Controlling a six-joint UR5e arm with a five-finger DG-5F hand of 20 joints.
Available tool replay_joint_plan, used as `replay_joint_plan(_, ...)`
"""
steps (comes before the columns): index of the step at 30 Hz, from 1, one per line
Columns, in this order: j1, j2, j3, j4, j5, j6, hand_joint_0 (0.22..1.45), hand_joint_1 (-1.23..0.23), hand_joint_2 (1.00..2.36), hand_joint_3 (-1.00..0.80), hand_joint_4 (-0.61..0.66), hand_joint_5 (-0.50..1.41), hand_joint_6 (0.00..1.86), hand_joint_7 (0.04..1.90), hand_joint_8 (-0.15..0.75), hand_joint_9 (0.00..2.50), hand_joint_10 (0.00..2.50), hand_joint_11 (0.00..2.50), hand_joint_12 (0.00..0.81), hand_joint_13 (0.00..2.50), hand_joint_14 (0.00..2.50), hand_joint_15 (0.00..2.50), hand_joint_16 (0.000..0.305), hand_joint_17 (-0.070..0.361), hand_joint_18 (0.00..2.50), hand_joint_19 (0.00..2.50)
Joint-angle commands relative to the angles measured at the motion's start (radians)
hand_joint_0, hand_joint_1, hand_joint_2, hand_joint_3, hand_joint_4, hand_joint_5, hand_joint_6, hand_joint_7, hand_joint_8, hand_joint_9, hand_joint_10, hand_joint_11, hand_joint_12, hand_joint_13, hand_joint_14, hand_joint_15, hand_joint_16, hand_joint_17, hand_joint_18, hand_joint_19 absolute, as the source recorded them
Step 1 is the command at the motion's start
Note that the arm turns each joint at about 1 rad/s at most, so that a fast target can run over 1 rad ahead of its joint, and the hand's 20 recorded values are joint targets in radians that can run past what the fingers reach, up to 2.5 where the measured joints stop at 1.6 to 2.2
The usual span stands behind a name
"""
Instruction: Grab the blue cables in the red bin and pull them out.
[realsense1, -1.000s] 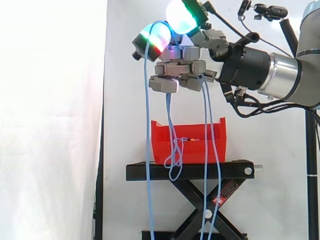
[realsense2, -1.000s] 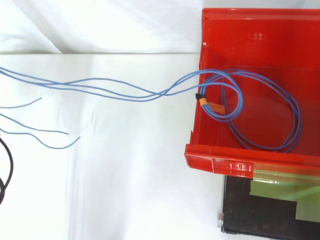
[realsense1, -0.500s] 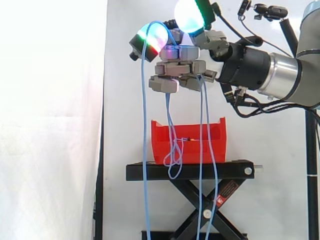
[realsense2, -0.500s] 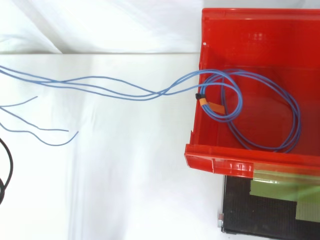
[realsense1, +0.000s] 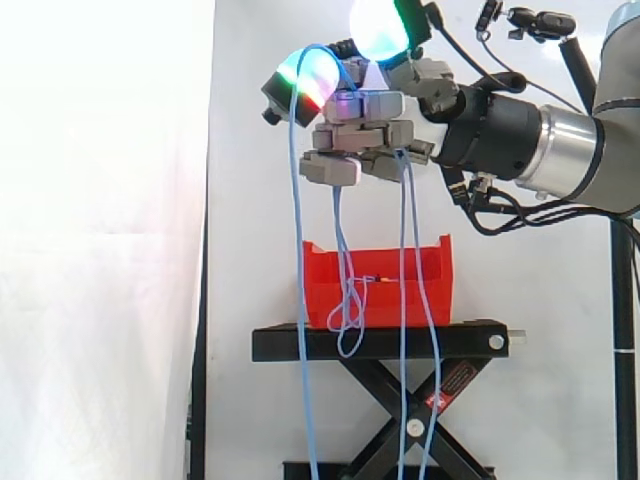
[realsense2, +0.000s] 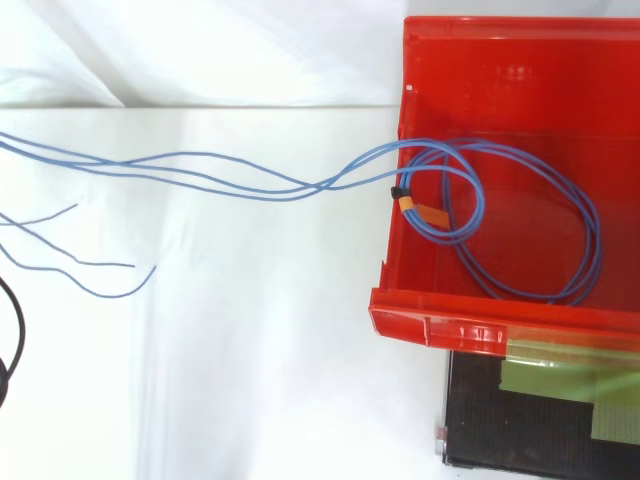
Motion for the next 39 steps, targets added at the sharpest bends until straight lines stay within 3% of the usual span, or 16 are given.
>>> replay_joint_plan(1, 0.0, 0.0, 0.0, 0.0, 0.0, -0.001, 0.67, -0.81, 1.0, -1.0, 0.38, 0.87, 0.17, 0.71, 0.322, 1.51, 0.28, 1.66, 0.413, 1.25, 1.68, 0.86, 0.053, 0.119, 1.07, 1.3)
replay_joint_plan(28, 0.003, -0.002, 0.0, -0.008, 0.006, 0.001, 0.61, -0.79, 1.0, -1.0, 0.4, 0.97, 0.0, 0.79, 0.344, 1.61, 0.17, 1.75, 0.444, 1.35, 1.5, 0.91, 0.059, 0.132, 1.15, 1.26)
replay_joint_plan(34, 0.003, 0.0, -0.031, -0.015, 0.003, 0.002, 0.61, -0.79, 1.0, -1.0, 0.41, 0.97, 0.0, 0.79, 0.347, 1.61, 0.17, 1.75, 0.442, 1.35, 1.49, 0.92, 0.058, 0.131, 1.15, 1.25)
replay_joint_plan(39, 0.003, 0.0, -0.029, -0.014, 0.003, 0.01, 0.61, -0.79, 1.0, -1.0, 0.4, 0.97, 0.0, 0.79, 0.347, 1.61, 0.17, 1.75, 0.442, 1.35, 1.47, 0.92, 0.058, 0.131, 1.15, 1.25)
